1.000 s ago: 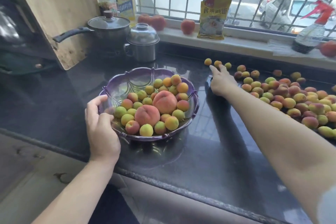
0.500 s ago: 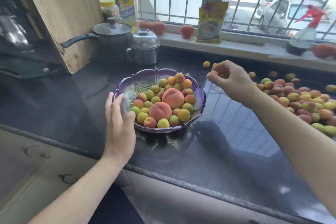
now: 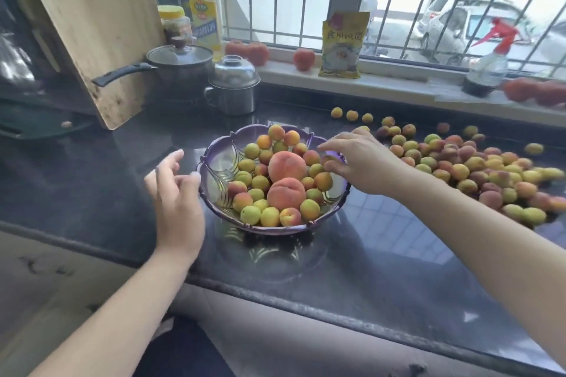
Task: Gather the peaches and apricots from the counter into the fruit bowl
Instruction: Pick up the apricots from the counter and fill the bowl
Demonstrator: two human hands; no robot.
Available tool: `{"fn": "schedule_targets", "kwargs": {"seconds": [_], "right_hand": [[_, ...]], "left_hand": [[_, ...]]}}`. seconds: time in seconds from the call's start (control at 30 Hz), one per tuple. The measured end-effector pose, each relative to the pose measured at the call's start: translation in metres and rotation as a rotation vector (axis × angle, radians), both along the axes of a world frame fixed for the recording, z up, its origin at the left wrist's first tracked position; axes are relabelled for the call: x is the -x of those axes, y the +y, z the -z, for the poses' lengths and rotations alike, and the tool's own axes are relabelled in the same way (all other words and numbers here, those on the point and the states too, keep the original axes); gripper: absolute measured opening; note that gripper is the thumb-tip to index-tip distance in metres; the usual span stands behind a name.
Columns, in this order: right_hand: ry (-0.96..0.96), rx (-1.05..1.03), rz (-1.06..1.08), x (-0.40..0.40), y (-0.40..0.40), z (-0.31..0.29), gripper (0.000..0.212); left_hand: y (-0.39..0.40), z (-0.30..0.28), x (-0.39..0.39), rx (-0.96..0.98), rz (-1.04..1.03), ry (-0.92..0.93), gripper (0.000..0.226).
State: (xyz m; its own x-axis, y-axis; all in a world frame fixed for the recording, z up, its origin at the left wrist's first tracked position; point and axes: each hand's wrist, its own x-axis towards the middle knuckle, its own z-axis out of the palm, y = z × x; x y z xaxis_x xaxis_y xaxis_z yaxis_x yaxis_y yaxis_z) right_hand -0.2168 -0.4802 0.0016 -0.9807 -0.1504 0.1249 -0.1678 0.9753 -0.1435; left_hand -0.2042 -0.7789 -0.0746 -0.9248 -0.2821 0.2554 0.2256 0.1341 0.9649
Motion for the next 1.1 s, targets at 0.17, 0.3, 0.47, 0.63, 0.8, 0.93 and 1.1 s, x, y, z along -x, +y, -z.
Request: {"fn": "schedule_targets", "kwargs": {"seconds": [0.17, 0.3, 0.47, 0.63, 0.8, 0.93, 1.1], "right_hand": [[0.230, 0.349, 0.178, 0.014, 0.026, 0.002, 0.025], [0.106, 0.215, 0.403, 0.058, 0.054, 0.027, 0.033], [0.118, -0.078, 0.312, 0.145, 0.061, 0.058, 0.052], [-0.010, -0.481, 0.285, 0.223, 0.069, 0.064, 0.056], [-0.008, -0.527, 0.185, 0.249, 0.078, 0.069, 0.038], [0.018, -0.175, 0.149, 0.230, 0.061, 0.061, 0.037], [0.064, 0.602, 0.068, 0.129, 0.019, -0.005, 0.025]], "left_hand": [[-0.014, -0.005, 0.072, -0.197, 0.297, -0.210, 0.047], [-0.016, 0.004, 0.086, -0.212, 0.444, -0.153, 0.048], [-0.019, 0.011, 0.092, -0.212, 0.451, -0.116, 0.046], [-0.021, 0.017, 0.097, -0.228, 0.412, -0.111, 0.041], [-0.021, 0.021, 0.099, -0.235, 0.402, -0.101, 0.043], [-0.020, 0.020, 0.099, -0.248, 0.411, -0.095, 0.039], [-0.018, 0.019, 0.097, -0.245, 0.441, -0.072, 0.036]]}}
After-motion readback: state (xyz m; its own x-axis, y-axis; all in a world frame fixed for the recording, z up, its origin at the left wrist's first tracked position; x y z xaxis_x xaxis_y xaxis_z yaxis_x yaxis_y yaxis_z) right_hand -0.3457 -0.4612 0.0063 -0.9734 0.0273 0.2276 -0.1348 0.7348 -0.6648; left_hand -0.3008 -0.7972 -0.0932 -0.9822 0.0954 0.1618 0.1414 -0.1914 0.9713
